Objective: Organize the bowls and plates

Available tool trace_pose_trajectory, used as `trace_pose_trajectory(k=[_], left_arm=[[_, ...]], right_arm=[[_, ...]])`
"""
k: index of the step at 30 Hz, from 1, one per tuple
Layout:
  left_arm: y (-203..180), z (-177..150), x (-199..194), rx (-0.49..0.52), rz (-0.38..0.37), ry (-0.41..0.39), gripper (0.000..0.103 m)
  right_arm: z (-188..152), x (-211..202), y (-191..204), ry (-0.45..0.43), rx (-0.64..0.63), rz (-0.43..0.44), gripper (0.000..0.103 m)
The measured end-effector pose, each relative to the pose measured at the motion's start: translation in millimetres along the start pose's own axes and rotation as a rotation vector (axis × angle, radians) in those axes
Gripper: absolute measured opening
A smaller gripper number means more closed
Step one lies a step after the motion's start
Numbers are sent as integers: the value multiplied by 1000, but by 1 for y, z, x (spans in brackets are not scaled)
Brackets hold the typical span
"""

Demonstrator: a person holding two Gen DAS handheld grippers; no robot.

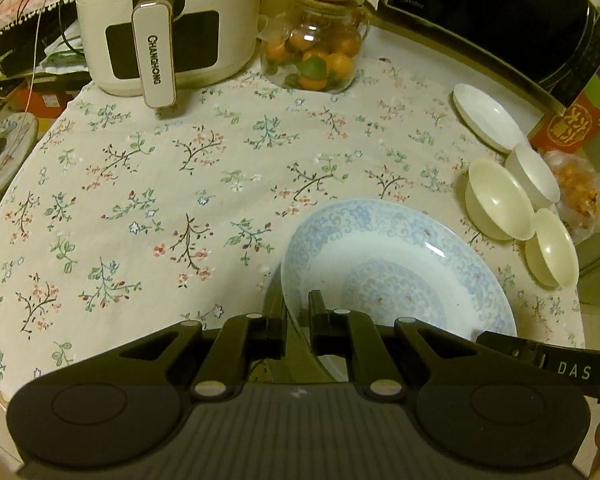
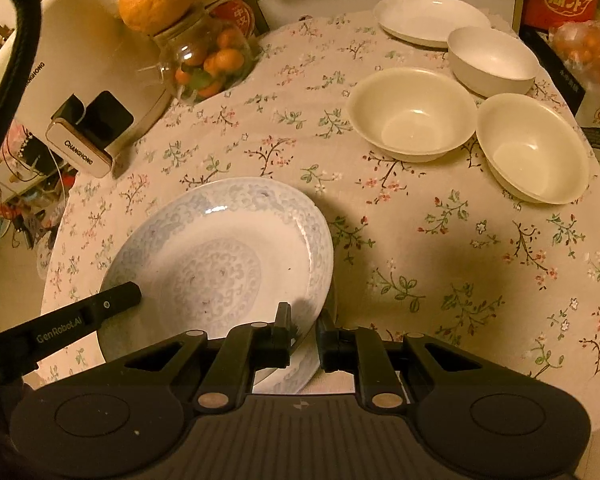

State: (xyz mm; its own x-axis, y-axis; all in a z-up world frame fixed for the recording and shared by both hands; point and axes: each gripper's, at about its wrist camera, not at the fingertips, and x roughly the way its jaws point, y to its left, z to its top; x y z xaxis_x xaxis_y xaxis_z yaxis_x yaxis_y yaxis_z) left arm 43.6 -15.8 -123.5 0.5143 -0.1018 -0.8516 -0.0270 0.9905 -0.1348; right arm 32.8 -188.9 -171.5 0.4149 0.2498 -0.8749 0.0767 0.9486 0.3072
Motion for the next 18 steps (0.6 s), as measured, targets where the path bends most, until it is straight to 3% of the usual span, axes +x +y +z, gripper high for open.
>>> trace_pose_trajectory(k=[18], left_arm=[[4,-5,6,-9,31,30,10]], right_arm=[[-3,6,4,37,-28,-16,13]])
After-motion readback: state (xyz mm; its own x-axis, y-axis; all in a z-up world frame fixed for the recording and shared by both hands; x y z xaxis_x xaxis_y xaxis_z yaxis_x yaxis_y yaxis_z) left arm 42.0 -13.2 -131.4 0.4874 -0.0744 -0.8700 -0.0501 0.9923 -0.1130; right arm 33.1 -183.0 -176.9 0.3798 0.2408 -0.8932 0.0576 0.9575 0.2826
